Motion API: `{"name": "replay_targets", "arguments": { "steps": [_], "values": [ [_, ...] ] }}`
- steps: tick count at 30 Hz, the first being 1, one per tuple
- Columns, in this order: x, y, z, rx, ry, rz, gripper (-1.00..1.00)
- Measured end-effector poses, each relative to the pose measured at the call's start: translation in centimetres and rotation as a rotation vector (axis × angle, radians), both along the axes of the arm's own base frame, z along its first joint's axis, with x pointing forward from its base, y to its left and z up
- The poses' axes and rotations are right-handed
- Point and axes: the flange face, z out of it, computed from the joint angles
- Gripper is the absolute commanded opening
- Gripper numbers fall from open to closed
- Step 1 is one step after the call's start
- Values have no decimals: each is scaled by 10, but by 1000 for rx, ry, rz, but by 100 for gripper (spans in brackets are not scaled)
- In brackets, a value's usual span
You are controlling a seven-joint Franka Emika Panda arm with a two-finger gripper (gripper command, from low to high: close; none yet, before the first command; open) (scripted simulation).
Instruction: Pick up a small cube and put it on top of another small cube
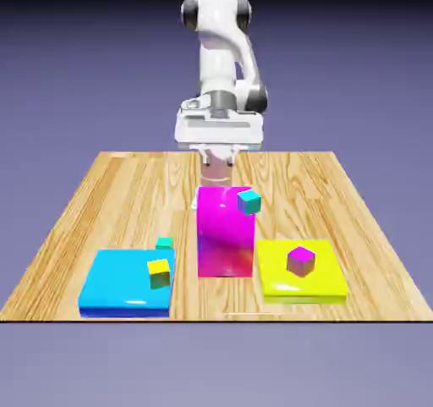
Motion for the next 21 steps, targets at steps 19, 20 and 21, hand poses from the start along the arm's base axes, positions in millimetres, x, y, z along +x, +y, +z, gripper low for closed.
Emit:
{"name": "replay_targets", "arguments": {
  "steps": [19,20,21],
  "values": [
    [-27,-96,-2,143,331,-52,0],
    [-28,-101,-7,149,355,-57,0],
    [-29,-107,-13,155,379,-62,0]
  ]
}}
